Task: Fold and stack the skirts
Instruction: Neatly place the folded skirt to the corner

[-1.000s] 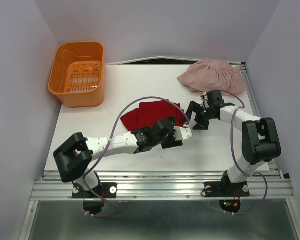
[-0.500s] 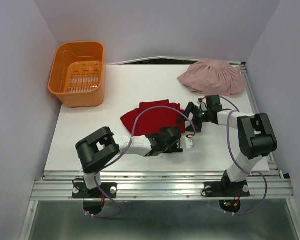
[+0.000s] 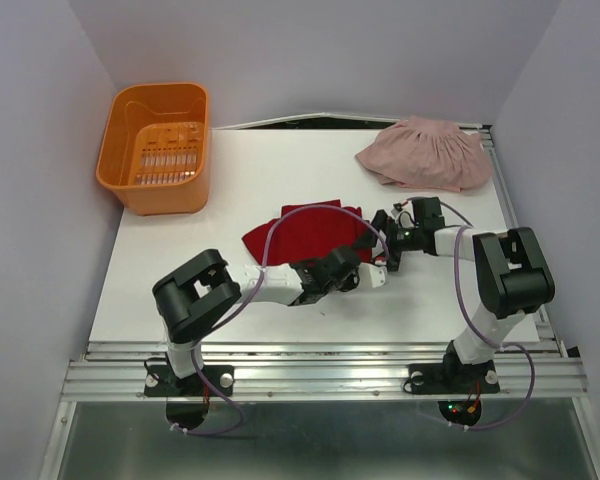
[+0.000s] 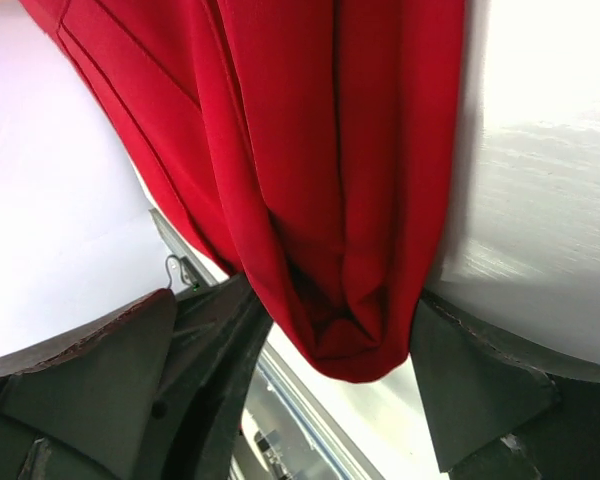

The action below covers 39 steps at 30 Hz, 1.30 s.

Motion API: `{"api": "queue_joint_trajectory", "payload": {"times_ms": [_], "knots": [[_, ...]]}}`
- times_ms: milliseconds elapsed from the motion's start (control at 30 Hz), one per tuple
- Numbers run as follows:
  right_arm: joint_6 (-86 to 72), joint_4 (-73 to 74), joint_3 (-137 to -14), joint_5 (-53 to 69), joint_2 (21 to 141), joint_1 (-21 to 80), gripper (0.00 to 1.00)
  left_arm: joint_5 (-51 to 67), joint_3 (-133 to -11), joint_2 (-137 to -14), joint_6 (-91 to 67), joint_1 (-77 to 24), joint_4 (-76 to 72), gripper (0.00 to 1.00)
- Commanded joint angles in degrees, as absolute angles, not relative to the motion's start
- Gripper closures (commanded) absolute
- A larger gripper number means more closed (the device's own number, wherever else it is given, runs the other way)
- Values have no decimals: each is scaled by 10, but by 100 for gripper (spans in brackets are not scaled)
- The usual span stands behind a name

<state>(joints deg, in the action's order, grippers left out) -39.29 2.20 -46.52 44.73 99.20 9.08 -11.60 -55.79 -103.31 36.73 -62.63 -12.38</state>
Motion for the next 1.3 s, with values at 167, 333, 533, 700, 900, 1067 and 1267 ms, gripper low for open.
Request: {"api": "queue_joint_trajectory", "payload": {"times_ms": [167,333,533,700,900,1067,1267], "knots": [[-414,-24,-444,454,1018,92,0,-40,-581,-974,350,-595,-123,80],[-488,-113,-430,464,1021,92,0,-22,-578,-966,364,-590,-125,81],[-593,-294,-370,431,991,114,0,-16,-608,-990,344,-576,-120,81],[-613,-341,-352,403,993,144,0,-10,-623,-1003,339,-563,-122,81],[-621,-345,-350,348,998,165,0,-4,-625,-1005,343,-557,-128,81],[-615,-374,-367,303,1026,165,3,7,-628,-1010,338,-557,-132,81],[-604,-391,-386,263,1055,178,14,19,-628,-1015,343,-557,-135,81]]}}
